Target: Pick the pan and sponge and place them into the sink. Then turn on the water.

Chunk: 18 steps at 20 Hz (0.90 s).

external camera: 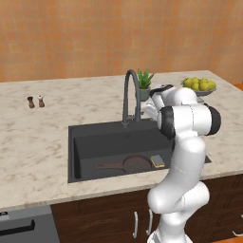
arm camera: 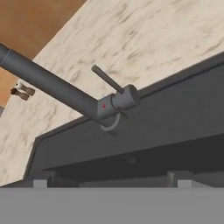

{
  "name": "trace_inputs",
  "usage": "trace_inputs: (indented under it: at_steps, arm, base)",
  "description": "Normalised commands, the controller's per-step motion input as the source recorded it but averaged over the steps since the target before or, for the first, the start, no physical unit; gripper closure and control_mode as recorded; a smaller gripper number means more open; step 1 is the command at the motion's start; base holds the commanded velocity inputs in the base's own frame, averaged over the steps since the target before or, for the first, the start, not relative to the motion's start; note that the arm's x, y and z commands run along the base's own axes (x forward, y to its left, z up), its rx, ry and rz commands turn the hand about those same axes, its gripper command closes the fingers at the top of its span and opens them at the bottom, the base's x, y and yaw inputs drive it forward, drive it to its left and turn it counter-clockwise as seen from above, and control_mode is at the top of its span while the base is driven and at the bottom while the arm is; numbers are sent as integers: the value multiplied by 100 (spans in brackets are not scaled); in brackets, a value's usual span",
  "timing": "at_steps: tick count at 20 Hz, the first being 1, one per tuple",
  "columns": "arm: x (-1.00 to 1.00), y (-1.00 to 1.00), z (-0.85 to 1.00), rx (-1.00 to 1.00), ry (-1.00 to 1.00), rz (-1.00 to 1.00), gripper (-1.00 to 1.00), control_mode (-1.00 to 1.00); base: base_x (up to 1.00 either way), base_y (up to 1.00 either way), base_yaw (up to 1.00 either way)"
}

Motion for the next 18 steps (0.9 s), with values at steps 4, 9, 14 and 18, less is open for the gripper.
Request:
trace_inputs:
  at_steps: [4,9,14,18]
  arm:
    - [25,6,-16,4,0,0,-100,-100]
    - [29,13,-23,0,0,0,-100,-100]
    - [38,15,-20,0,0,0,-100,-100]
    - [42,2,-8,3,0,0,-100,-100]
  base:
    - [0,0,0]
    - [0,0,0]
    - [0,0,0]
    - [0,0,0]
